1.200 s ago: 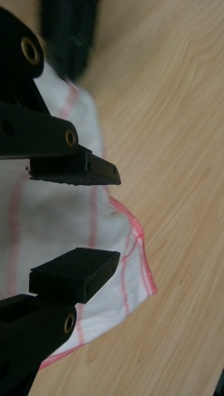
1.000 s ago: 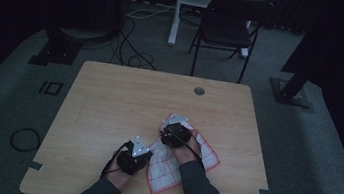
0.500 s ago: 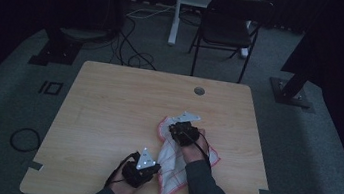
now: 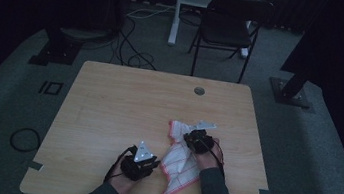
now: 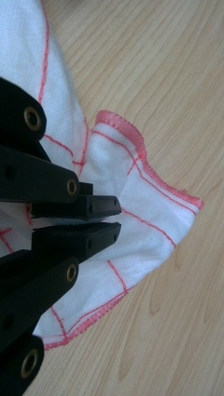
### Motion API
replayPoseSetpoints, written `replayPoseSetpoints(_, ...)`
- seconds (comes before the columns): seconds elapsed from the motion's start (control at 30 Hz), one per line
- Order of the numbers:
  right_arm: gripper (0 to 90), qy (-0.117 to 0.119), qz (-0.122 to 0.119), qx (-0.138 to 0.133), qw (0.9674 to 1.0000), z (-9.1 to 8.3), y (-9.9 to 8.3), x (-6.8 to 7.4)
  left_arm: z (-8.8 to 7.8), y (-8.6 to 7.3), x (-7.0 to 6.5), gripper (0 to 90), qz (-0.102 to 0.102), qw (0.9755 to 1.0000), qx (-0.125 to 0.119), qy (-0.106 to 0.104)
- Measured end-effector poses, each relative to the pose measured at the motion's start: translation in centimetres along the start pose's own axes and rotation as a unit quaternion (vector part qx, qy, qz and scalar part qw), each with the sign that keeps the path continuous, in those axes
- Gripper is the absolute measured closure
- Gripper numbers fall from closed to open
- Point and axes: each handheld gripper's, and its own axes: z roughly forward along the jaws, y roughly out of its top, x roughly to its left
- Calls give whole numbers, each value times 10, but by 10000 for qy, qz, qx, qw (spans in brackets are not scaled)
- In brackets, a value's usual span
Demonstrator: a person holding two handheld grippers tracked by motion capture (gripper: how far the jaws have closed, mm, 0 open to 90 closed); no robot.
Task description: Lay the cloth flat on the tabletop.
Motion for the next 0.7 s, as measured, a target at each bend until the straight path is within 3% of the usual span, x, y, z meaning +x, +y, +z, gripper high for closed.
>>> replayPoseSetpoints(0.07,855,15,-27,27,10000,1,-1,0,5,1,4,741,-22,9999,98,98)
replayPoseSetpoints(0.27,853,34,-16,23,10000,2,-4,-1,22,-7,0,666,136,9986,498,70)
replayPoseSetpoints(0.43,850,39,-10,15,10000,2,-3,-1,33,-6,-2,609,119,9987,493,104)
replayPoseSetpoints(0.53,845,42,-12,-12,10000,1,-3,-1,41,2,-3,598,253,9980,548,208)
replayPoseSetpoints(0.57,845,42,-12,-12,10000,1,-3,-1,41,2,-3,620,253,9980,548,208)
replayPoseSetpoints(0.7,846,69,37,-101,9999,-1,-3,-4,47,9,3,859,163,9978,568,316)
